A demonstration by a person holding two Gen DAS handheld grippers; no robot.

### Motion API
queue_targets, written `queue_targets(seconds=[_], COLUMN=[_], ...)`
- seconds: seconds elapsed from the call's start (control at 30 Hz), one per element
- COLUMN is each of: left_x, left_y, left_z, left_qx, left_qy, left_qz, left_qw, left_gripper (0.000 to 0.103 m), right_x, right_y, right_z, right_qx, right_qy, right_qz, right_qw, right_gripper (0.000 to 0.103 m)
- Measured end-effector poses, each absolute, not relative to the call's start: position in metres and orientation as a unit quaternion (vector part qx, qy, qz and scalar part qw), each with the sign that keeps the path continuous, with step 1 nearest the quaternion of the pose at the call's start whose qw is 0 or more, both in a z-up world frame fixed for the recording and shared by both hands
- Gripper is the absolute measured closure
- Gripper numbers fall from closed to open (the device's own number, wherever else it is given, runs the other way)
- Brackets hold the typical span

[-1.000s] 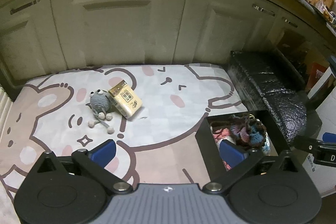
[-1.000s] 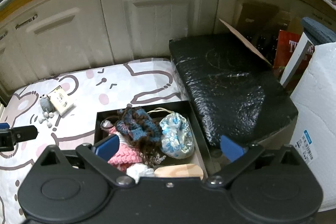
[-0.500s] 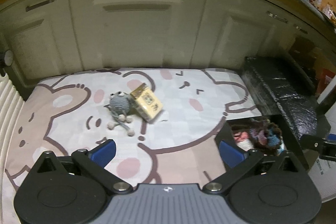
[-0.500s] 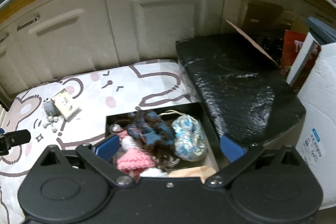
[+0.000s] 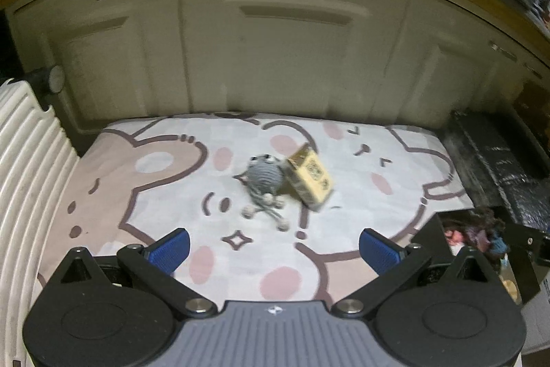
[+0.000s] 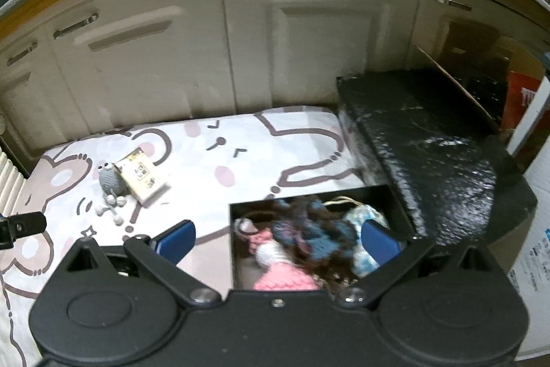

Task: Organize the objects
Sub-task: 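Withdraw both tools from the box toward the grey crochet mouse and tissue pack, then close the right gripper on the yellow tissue pack while the left gripper grasps the grey crochet mouse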

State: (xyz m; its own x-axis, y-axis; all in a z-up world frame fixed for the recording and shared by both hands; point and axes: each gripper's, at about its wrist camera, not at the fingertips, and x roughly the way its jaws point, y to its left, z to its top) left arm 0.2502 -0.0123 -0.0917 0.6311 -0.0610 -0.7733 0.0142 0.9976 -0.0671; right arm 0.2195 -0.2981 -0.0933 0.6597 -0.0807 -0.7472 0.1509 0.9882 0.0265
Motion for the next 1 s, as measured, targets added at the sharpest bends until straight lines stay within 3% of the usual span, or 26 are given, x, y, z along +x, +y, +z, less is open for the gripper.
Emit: queue_targets(seconds=[0.43,0.67,0.83,1.0], left_x=[0.27,0.284,0.299,0.315], left_y=[0.018,0.022,0.023,0.027], left_z=[-0.099,-0.108,-0.124,-0.136], left_qx=[-0.053,-0.043,-0.016,0.002], left_qy=[0.401,0.38,0.395,0.396], left_qz=[-0.01,-0.015,-0.029,-0.05], left_qw=[0.914,0.924,0.918,0.917], left_gripper=[0.0,0.002,0.016,0.018], right_x=[0.249,0.277,0.301,0.327], right_y=[-0.264,-0.265,-0.254,-0.243], right_z=[-0.106,-0.123,-0.135,-0.141], right_qx=[0.055,0.141,0.135,0.12], right_qy=[0.379,0.384,0.4,0.41], right_qz=[-0.033,-0.053,-0.065,-0.051], right_qw=[0.923,0.911,0.904,0.903], right_gripper=[0.0,0.0,0.0,0.0])
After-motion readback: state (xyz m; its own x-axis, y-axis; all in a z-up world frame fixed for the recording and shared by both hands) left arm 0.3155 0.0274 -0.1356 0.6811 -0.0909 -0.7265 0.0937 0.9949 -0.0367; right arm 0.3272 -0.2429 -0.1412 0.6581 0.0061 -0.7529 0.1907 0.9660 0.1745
